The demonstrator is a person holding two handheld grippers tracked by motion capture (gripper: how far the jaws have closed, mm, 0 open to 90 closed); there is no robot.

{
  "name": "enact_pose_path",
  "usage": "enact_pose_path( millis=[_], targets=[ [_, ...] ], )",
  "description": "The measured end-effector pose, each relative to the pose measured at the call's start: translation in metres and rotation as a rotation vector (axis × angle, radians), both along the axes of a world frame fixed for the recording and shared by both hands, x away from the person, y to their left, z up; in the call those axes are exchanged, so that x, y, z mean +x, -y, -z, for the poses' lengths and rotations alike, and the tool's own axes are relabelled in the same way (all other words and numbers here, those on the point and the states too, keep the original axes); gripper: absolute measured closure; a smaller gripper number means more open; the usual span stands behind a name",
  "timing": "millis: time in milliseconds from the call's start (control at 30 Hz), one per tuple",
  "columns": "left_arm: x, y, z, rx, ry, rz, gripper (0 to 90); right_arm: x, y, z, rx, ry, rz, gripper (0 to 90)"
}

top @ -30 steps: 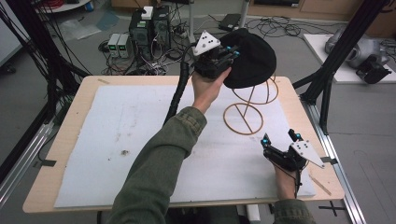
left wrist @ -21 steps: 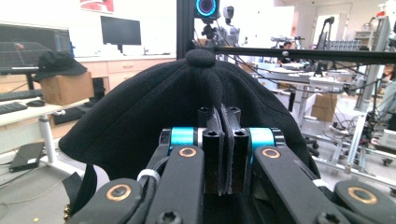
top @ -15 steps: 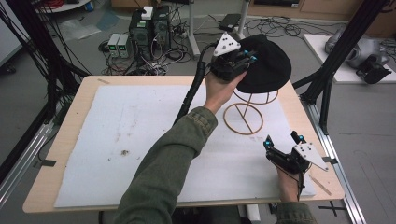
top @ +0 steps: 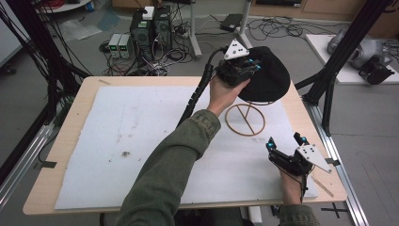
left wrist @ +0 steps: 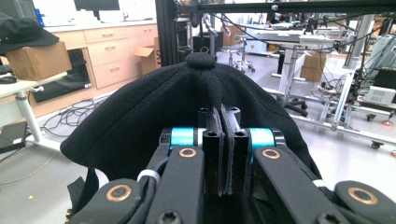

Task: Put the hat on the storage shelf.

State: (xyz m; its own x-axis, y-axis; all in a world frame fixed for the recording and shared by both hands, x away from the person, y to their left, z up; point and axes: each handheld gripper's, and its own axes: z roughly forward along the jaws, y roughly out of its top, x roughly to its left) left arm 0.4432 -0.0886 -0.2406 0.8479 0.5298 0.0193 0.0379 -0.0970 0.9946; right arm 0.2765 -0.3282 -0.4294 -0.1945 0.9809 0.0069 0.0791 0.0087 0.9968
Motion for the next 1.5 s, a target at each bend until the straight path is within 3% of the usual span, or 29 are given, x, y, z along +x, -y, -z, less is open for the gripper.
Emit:
enact_pose_path(
  millis=[167, 533, 1133, 1267, 1500],
  targets=[
    [-0.0011, 0.0034, 0.0038, 0.019, -0.008, 0.020, 87.7, 0.0002, -0.0011, 0.0000, 0.004, -0.003, -0.002, 5.9],
    [0.0010, 0.0064, 0.0083, 0.038, -0.030, 0.009, 87.7, -0.0007, 0.0008, 0.0002, 0.002, -0.001, 0.004, 5.9],
    [0.0027, 0.0032, 0.0086, 0.010, -0.059, -0.025, 83.2, -0.0013, 0.0000, -0.0004, 0.005, 0.007, -0.003, 5.9],
    [0.0028, 0.0013, 0.0071, -0.003, -0.065, -0.031, 74.0, -0.0016, -0.0011, -0.0010, 0.003, 0.011, -0.007, 5.9],
    [0.0055, -0.0014, 0.0078, -0.015, -0.097, -0.031, 45.6, -0.0011, -0.0023, -0.0010, 0.001, 0.011, -0.009, 5.9]
  ],
)
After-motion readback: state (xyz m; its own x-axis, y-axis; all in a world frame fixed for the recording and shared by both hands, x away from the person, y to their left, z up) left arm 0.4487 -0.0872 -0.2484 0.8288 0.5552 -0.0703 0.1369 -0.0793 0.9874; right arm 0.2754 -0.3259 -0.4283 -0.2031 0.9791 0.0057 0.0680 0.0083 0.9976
